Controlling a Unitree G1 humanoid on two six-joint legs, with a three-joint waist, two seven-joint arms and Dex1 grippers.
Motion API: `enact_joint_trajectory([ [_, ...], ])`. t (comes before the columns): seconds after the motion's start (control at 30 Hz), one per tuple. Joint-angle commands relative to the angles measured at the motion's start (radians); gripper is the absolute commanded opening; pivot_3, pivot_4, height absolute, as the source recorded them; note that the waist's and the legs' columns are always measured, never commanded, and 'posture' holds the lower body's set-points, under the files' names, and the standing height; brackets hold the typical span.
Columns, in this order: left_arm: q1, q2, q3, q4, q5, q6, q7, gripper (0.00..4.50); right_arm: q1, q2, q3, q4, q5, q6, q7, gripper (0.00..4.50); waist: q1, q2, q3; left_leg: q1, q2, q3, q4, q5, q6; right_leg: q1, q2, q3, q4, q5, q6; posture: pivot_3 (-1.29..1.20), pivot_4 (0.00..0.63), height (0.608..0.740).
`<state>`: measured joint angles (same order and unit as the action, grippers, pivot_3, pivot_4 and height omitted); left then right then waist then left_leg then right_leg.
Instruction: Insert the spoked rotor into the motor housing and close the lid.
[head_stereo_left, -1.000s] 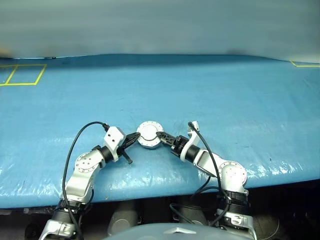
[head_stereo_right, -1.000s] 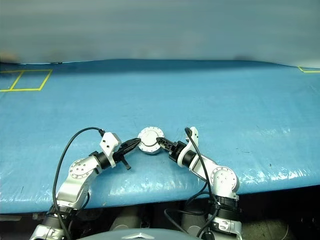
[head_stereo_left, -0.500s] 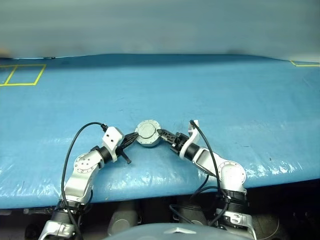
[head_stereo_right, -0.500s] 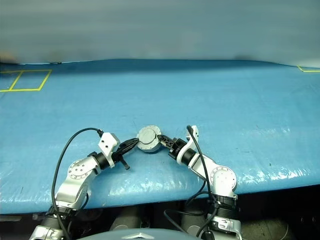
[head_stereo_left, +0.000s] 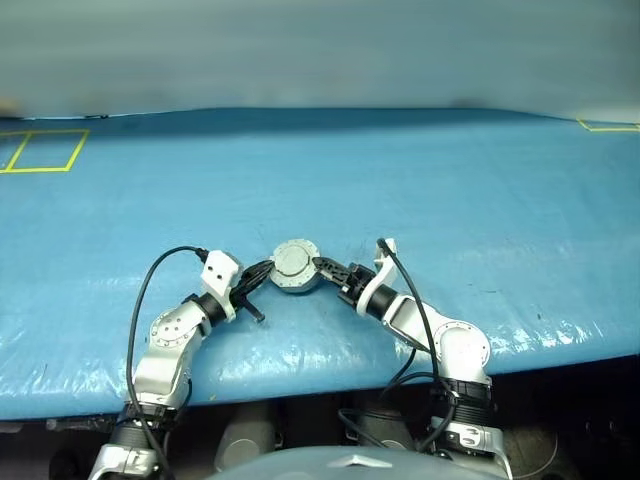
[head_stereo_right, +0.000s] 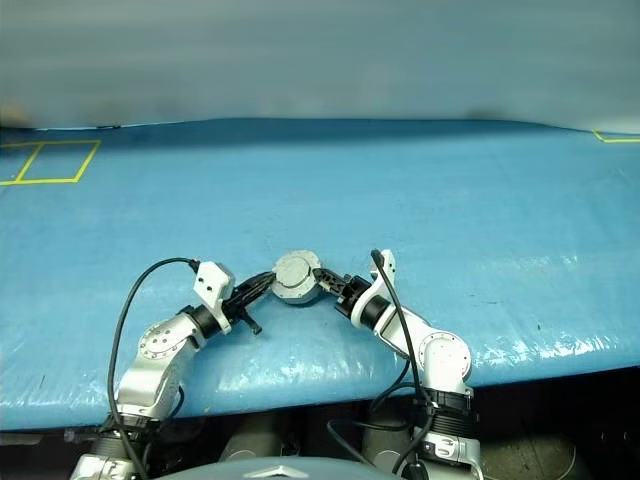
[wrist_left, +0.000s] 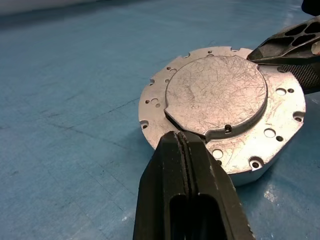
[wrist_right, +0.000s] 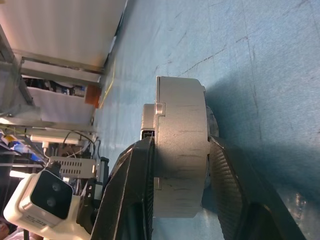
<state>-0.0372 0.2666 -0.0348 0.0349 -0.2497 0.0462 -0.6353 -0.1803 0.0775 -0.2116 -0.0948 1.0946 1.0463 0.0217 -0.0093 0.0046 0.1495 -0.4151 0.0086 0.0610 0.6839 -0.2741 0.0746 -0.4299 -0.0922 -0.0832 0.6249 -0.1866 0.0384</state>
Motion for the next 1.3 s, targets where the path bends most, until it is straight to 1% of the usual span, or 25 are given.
enact_joint_trajectory([
  [0.03, -0.018, -0.053, 0.077, -0.037, -0.104, 0.034, 0.048, 0.00, -0.016, 0.071, -0.006, -0.071, 0.073, -0.038, -0.022, 1.22, -0.001, 0.000, 0.000, -0.001, 0.000, 0.000, 0.000, 0.000, 0.000, 0.000, 0.000, 0.000, 0.000, 0.002, 0.003, 0.00, 0.150, 0.740],
  [0.13, -0.016, -0.088, 0.103, -0.065, -0.178, 0.081, 0.053, 0.00, -0.032, 0.070, -0.002, -0.101, 0.103, -0.061, -0.036, 1.22, -0.001, -0.001, 0.001, -0.004, 0.000, 0.000, 0.000, 0.000, 0.000, -0.001, 0.002, 0.000, 0.000, 0.003, 0.005, 0.00, 0.150, 0.740],
  [0.23, 0.009, -0.124, 0.112, -0.103, -0.281, 0.127, 0.015, 0.59, -0.041, 0.068, 0.004, -0.128, 0.128, -0.084, -0.043, 1.22, -0.002, -0.001, 0.001, -0.005, -0.001, 0.000, 0.000, -0.001, 0.001, -0.002, 0.006, 0.000, 0.000, 0.002, 0.005, 0.00, 0.150, 0.740],
  [0.3, 0.022, -0.164, 0.141, -0.116, -0.359, 0.158, 0.027, 1.22, -0.050, 0.067, 0.001, -0.144, 0.151, -0.107, -0.048, 1.22, -0.002, -0.001, 0.001, -0.005, -0.001, 0.001, 0.000, -0.001, 0.002, -0.002, 0.006, 0.001, 0.000, 0.003, 0.004, 0.00, 0.150, 0.740],
  [0.33, 0.027, -0.182, 0.154, -0.121, -0.397, 0.174, 0.032, 1.61, -0.055, 0.066, -0.002, -0.151, 0.162, -0.119, -0.051, 1.22, -0.002, -0.001, 0.002, -0.005, -0.002, 0.001, 0.000, -0.001, 0.003, -0.002, 0.006, 0.002, 0.000, 0.002, 0.005, 0.00, 0.150, 0.740],
  [0.4, 0.036, -0.199, 0.163, -0.135, -0.450, 0.207, 0.023, 2.22, -0.062, 0.063, -0.006, -0.159, 0.188, -0.139, -0.054, 1.22, -0.002, -0.002, 0.003, -0.005, -0.002, 0.000, 0.000, -0.002, 0.003, -0.002, 0.006, 0.003, 0.000, 0.002, 0.006, 0.00, 0.150, 0.740],
  [0.43, 0.039, -0.207, 0.167, -0.143, -0.476, 0.223, 0.021, 2.57, -0.065, 0.060, -0.006, -0.161, 0.197, -0.146, -0.057, 1.22, -0.002, -0.002, 0.003, -0.005, -0.002, 0.000, 0.000, -0.002, 0.003, -0.002, 0.007, 0.003, 0.000, 0.000, 0.010, 0.00, 0.150, 0.740],
  [0.53, 0.048, -0.254, 0.183, -0.175, -0.597, 0.276, 0.020, 3.61, -0.080, 0.051, -0.009, -0.174, 0.231, -0.179, -0.061, 1.22, -0.002, -0.002, 0.003, -0.005, -0.002, 0.000, 0.000, -0.002, 0.003, -0.001, 0.009, 0.006, 0.000, -0.001, 0.010, 0.00, 0.150, 0.740],
  [0.6, 0.051, -0.278, 0.191, -0.188, -0.644, 0.302, 0.032, 4.25, -0.089, 0.045, -0.008, -0.180, 0.244, -0.199, -0.064, 1.22, -0.001, -0.003, 0.003, -0.005, -0.002, 0.000, 0.000, -0.002, 0.003, -0.001, 0.010, 0.007, 0.000, -0.001, 0.011, 0.00, 0.150, 0.740],
  [0.63, 0.052, -0.292, 0.198, -0.192, -0.673, 0.319, 0.046, 4.49, -0.092, 0.043, -0.006, -0.182, 0.250, -0.207, -0.064, 1.22, -0.002, -0.003, 0.003, -0.005, -0.002, 0.000, 0.000, -0.002, 0.003, -0.001, 0.010, 0.008, 0.000, 0.000, 0.011, 0.00, 0.150, 0.740],
  [0.8, 0.040, -0.333, 0.223, -0.207, -0.884, 0.458, 0.083, 4.49, -0.098, 0.028, 0.011, -0.189, 0.280, -0.214, -0.056, 1.22, -0.002, -0.004, 0.004, -0.004, -0.002, 0.001, 0.001, -0.002, 0.003, -0.001, 0.011, 0.010, 0.000, 0.000, 0.011, 0.00, 0.150, 0.740],
  [0.87, 0.032, -0.336, 0.219, -0.208, -0.933, 0.500, 0.087, 4.49, -0.096, 0.022, 0.019, -0.195, 0.292, -0.210, -0.058, 1.22, -0.003, -0.004, 0.004, -0.004, -0.002, 0.001, 0.001, -0.002, 0.003, -0.001, 0.012, 0.010, 0.000, 0.000, 0.011, 0.00, 0.150, 0.740],
  [1.07, -0.017, -0.363, 0.224, -0.169, -1.000, 0.543, 0.143, 4.49, -0.088, 0.027, 0.053, -0.228, 0.314, -0.210, -0.062, 1.22, -0.002, -0.005, 0.004, -0.004, -0.002, 0.001, 0.001, -0.002, 0.003, -0.001, 0.012, 0.011, 0.000, 0.002, 0.009, 0.00, 0.150, 0.740],
  [1.3, -0.054, -0.379, 0.214, -0.159, -1.050, 0.559, 0.149, 4.49, -0.059, 0.017, 0.113, -0.242, 0.319, -0.199, -0.068, 1.22, -0.002, -0.005, 0.004, -0.004, -0.002, 0.001, 0.001, -0.001, 0.003, -0.001, 0.013, 0.012, 0.000, 0.003, 0.007, 0.00, 0.150, 0.740],
])
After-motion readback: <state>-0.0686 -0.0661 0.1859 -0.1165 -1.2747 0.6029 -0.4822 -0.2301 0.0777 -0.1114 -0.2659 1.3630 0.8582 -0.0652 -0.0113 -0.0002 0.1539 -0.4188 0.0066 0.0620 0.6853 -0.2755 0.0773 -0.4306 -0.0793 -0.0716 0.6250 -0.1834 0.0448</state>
